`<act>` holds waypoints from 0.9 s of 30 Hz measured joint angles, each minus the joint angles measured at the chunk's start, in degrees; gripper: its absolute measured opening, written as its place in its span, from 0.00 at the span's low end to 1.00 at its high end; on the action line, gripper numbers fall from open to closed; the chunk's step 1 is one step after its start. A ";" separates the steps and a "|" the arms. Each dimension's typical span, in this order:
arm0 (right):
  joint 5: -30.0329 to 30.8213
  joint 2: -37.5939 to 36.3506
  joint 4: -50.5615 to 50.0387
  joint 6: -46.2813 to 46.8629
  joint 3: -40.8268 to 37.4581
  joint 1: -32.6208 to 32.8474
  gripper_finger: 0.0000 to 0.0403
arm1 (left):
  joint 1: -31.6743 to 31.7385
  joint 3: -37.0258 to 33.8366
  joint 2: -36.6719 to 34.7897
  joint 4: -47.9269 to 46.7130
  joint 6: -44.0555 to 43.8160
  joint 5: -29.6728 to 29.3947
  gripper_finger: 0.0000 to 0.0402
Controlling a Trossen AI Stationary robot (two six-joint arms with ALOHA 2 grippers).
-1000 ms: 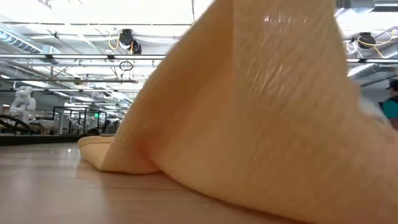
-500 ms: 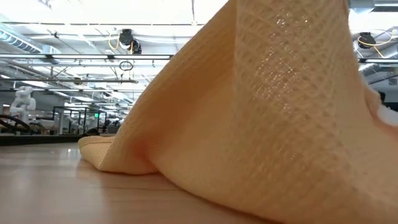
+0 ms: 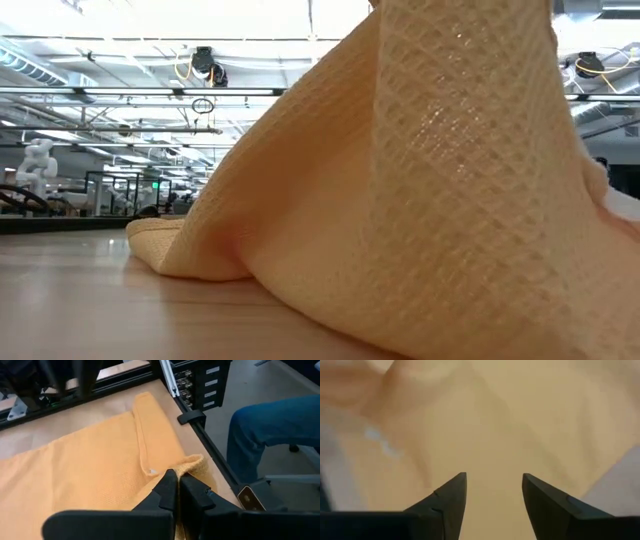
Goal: Roll towel
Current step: Fold the yellow towel
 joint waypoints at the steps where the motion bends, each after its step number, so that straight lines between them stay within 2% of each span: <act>1: 1.42 0.00 0.34 -2.65 -0.26 -1.67 0.44 | 0.00 0.00 0.00 0.06 -0.44 0.00 0.05; 4: 6.37 0.02 3.66 -8.18 -1.97 -6.49 0.40 | 0.00 0.00 0.00 -0.31 -2.71 0.61 0.14; 7: 9.28 0.02 12.11 -15.38 -5.07 -10.42 0.35 | 0.00 0.00 0.00 -3.31 -7.10 3.65 0.27; 11: 9.70 0.02 34.12 -26.66 -12.70 -13.56 0.29 | -0.49 0.00 0.00 -8.30 -9.49 2.26 0.48; 14: 9.35 0.07 53.80 -32.26 -20.63 -14.28 0.24 | -0.55 0.00 0.00 -12.20 -8.43 -5.74 0.59; 17: 9.27 0.07 66.89 -34.03 -27.16 -14.36 0.21 | 0.38 0.00 0.00 -17.96 -6.13 -20.06 0.61; 19: 9.27 0.07 69.75 -32.73 -30.00 -14.38 0.18 | 2.12 0.00 0.00 -22.98 -5.08 -28.08 0.61; 21: 9.23 0.07 69.80 -30.80 -31.55 -14.38 0.17 | 5.21 0.00 0.00 -26.71 -4.91 -32.98 0.59; 24: 9.25 0.09 67.73 -29.44 -32.51 -14.71 0.15 | 12.05 0.00 -0.17 -30.82 -3.97 -31.98 0.54; 27: 9.26 0.08 65.31 -29.45 -32.71 -16.10 0.14 | 19.98 -0.87 -0.17 -30.67 -1.38 -23.76 0.49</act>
